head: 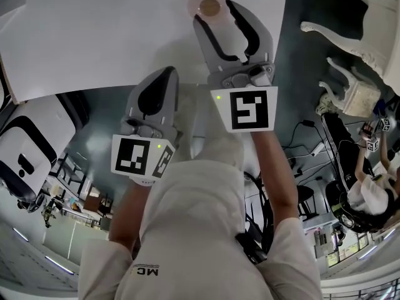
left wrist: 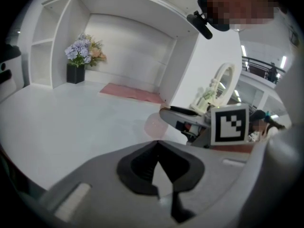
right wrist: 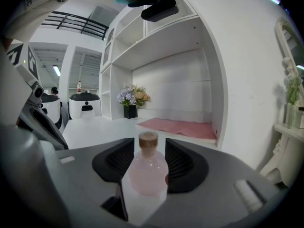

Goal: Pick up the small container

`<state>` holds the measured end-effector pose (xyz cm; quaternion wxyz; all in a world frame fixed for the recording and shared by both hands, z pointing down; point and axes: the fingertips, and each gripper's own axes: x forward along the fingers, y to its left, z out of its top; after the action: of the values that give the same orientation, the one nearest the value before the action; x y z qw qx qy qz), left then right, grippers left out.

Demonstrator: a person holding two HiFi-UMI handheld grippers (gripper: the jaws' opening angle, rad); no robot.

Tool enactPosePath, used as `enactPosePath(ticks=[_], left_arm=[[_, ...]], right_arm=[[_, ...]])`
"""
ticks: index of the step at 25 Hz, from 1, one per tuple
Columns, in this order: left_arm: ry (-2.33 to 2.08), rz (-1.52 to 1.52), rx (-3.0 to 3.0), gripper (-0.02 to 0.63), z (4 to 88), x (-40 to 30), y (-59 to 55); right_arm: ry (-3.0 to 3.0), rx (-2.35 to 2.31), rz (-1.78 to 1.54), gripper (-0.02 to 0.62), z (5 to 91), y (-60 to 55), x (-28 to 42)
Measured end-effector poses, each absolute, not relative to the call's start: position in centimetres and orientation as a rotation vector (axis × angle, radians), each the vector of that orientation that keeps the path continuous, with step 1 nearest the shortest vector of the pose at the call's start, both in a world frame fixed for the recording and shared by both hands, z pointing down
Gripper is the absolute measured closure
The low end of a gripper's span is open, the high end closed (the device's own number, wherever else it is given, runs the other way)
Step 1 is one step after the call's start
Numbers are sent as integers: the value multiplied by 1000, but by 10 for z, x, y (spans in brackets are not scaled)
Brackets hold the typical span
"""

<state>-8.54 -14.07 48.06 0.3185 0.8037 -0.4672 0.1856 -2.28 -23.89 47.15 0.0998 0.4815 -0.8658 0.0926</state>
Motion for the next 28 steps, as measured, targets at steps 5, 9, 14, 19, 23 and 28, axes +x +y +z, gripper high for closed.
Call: enactPosePath(ticks=[5,9,14,19,23,28], left_arm=[[-1232,490,2107,605,480,-92,-148],[-1237,487,2102,606,480,-99,-147],[-1243,483,2101,606,478,-100,-140],[-1250,480,2103,606,473,-105,-140],[-1257,478,2102,606,471,-105,-139],[-1261,484,2108,606,472,-107,-137]], right_arm=[[-2571,1428,244,437,467,-254,-34],[-2569,1415,233,457,470,-253,-42],[-2573,1430,198,459,466,-248,-38],[-2565,1426,224,463,467,-246,-39],[-2573,1455,236,465,465,-248,-38],[-2556,1460,282,466,469,-245,-38]])
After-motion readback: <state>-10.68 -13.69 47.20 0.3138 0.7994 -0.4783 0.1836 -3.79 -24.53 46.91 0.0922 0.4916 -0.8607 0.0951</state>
